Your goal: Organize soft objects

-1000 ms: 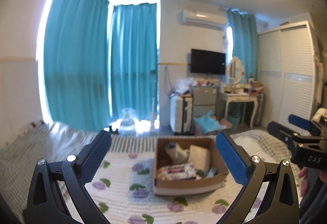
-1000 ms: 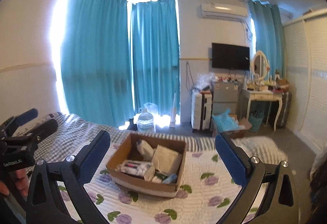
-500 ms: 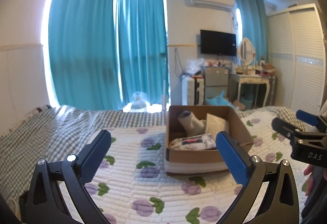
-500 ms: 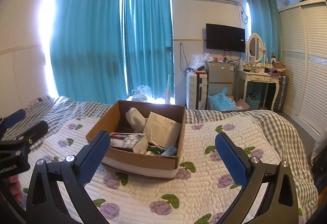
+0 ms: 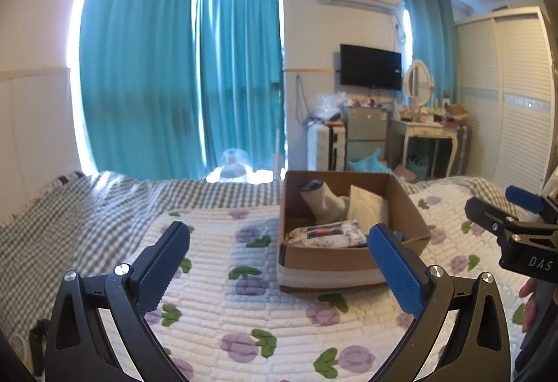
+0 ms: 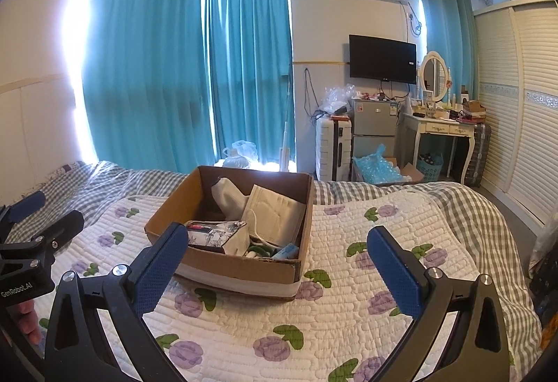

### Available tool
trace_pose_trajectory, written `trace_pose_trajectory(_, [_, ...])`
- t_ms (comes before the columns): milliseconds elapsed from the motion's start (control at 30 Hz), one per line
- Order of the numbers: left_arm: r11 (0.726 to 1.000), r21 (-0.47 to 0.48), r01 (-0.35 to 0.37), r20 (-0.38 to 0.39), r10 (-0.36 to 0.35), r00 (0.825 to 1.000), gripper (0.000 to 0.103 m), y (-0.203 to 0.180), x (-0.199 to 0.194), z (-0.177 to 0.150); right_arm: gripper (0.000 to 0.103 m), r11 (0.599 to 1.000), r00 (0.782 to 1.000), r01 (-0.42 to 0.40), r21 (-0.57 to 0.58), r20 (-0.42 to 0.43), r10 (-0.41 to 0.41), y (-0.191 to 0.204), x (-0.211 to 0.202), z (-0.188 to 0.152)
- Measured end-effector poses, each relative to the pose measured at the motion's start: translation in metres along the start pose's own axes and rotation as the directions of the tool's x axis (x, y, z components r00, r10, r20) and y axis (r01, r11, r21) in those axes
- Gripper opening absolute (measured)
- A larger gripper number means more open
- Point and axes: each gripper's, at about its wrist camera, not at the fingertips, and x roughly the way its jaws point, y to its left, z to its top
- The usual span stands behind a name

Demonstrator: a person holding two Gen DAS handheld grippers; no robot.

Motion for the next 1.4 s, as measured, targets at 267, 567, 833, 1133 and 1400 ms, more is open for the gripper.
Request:
trace_pose_trajectory(267, [1.0,-0.006,0.001,-0.008,-0.001,1.0,0.103,0.0019,0.0006,-0.0001,0.103,1.0,1.0,0.004,-0.005,0.003,-0.004,0.0038,0.0006,0.0002])
trace_pose_trajectory(567, [1.0,-0.009,-0.006,-0.004,0.006,1.0,0.103,0.0022,-0.0002,-0.0002,0.103,1.0,1.0,0.007,-0.002,0.001,-0.007,0.002,0.0003,0.0])
trace_pose_trajectory(833, [1.0,-0.008,-0.019,-0.012,0.018,1.0,0.103,0.001,0.0015,-0.0012,0.103,1.0,1.0,0.005,0.004,-0.02,-0.005,0.0037,0.0034,-0.0017])
trace_pose_trajectory(1133, [1.0,-0.009,-0.015,-0.012,0.014,1.0,0.103,0.002,0.0012,-0.0018,0.103,1.0,1.0,0.008,-0.01,-0.027,-0.008,0.0069,0.0062,-0.0037])
trace_pose_trajectory(1400, [1.0,-0.011,-0.012,-0.013,0.012,1.0,0.103,0.003,0.0011,-0.0016,0.103,1.0,1.0,0.013,-0.012,-0.026,-0.013,0.0066,0.0063,-0.0053])
